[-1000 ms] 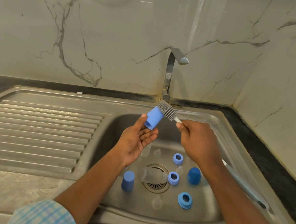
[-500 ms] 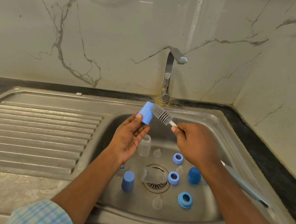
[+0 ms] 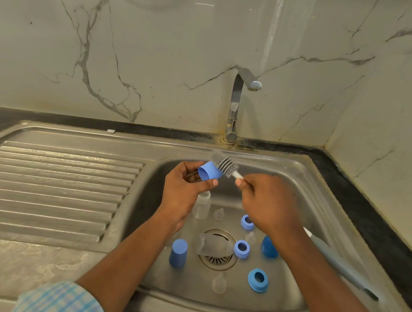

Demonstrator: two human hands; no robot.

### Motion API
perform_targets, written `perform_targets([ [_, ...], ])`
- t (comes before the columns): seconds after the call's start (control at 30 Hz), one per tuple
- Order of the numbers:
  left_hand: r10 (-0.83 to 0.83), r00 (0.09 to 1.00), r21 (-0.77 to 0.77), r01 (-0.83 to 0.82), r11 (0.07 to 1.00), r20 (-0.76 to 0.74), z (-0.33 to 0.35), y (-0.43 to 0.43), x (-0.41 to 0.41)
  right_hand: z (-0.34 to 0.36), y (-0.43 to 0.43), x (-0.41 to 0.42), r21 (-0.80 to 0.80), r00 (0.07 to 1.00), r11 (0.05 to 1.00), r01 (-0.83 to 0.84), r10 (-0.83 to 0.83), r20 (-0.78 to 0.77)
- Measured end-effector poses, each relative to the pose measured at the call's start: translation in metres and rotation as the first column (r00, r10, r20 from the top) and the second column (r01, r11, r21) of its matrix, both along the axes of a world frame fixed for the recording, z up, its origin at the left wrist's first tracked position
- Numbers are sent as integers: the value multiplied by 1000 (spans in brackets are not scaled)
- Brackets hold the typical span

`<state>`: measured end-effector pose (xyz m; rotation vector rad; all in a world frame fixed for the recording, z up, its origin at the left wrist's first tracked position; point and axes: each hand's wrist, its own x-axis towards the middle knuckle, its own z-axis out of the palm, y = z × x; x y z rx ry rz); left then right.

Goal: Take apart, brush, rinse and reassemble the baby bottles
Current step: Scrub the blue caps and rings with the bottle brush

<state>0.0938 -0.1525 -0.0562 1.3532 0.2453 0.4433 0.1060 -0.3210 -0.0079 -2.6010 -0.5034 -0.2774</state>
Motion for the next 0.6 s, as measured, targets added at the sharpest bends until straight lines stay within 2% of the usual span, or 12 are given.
perform_targets([
  [0.1, 17, 999, 65, -19, 998, 30, 0, 3, -1, -3, 11, -7, -56, 997, 995, -78, 77, -12],
  [0.27, -11, 998, 204, -1, 979, 57, 0, -5, -3, 0, -3, 8, -16, 990, 990, 140, -139, 31],
  [0.33, -11, 998, 248, -7, 969, 69, -1, -5, -3, 0, -4, 6, -12, 992, 992, 125, -125, 30],
  [0.4, -1, 997, 273, -22, 962, 82, -1, -3, -4, -3, 5, -3, -12, 999, 999, 37, -37, 13],
  [0.5, 33, 995, 241, -54, 969, 91, -1, 0, -4, -7, 17, -13, -41, 999, 998, -54, 54, -3],
  [0.6, 27, 995, 290, -54, 956, 98, -4, -2, -2, -3, 8, -2, -43, 997, 997, 63, -61, 45],
])
